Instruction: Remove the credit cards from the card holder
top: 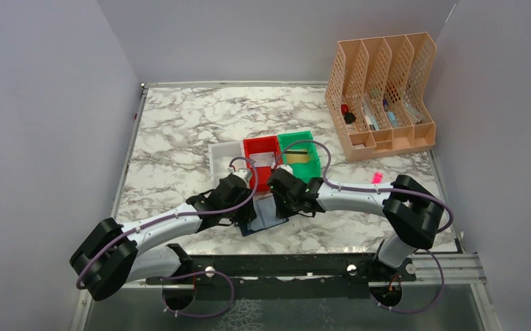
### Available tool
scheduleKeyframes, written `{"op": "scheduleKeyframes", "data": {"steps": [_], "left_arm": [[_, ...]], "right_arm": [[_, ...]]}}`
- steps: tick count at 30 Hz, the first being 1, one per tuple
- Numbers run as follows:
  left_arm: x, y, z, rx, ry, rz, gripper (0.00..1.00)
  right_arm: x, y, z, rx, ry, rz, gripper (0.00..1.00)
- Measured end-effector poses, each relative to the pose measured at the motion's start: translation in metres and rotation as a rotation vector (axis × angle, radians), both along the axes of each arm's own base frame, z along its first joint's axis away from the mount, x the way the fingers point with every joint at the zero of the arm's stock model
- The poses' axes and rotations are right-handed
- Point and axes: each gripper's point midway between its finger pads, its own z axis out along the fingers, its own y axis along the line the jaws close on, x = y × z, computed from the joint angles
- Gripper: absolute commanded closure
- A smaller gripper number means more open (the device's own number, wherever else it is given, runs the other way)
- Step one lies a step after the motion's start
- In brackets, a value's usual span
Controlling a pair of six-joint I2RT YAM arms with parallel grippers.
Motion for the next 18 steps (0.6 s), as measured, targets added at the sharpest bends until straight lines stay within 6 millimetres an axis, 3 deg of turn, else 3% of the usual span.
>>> {"op": "scheduleKeyframes", "data": {"steps": [3, 10, 18], "left_arm": [[0.000, 0.000, 0.000, -0.001, -0.001, 0.000, 0.66], [0.000, 0.000, 0.000, -0.001, -0.001, 0.000, 0.66], [0.000, 0.000, 0.001, -0.004, -0.003, 0.001, 0.66]], "right_arm": [[0.002, 0.000, 0.002, -0.007, -0.011, -0.003, 0.99], [0.001, -0.002, 0.007, -0.039, -0.028, 0.008, 0.99], [0.003, 0.004, 0.031, -0.015, -0.052, 0.032, 0.99]]}}
